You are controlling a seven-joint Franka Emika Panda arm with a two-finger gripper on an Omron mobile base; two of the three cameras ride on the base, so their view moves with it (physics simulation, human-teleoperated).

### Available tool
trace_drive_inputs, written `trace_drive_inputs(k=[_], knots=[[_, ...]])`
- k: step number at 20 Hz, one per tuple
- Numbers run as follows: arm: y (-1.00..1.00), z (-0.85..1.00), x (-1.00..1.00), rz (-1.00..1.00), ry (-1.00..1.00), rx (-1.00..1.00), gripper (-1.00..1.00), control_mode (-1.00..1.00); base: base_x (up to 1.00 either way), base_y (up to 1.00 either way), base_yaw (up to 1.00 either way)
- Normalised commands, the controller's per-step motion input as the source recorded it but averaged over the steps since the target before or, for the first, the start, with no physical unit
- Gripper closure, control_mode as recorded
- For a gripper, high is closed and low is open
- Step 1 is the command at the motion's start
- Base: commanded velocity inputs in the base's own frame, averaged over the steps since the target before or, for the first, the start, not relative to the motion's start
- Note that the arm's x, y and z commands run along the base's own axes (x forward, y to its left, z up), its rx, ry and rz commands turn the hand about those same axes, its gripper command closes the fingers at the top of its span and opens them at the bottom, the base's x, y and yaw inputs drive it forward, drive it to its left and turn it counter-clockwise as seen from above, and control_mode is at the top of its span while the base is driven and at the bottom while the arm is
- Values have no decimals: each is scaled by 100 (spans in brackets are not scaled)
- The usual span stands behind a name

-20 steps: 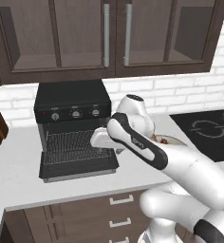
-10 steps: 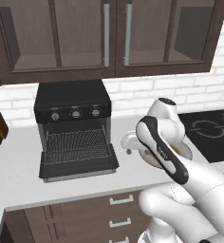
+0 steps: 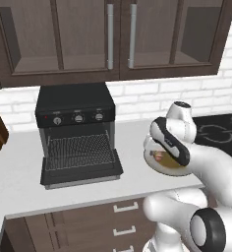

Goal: Pick up the kebab skewer and baguette bread, and place them inside the toaster oven. Close the toaster oven door and start by setting the timer.

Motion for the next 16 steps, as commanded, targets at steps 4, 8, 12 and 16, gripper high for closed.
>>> trace_drive_inputs(k=[4,8,12,16], knots=[[-31,-39,63,-18,17,-9,-100,-100,0,0,0],[-29,-36,49,-16,10,-2,-100,-100,0,0,0],[-20,-29,37,-11,5,0,-100,-100,0,0,0],[0,-35,34,-3,0,0,-100,-100,0,0,0]])
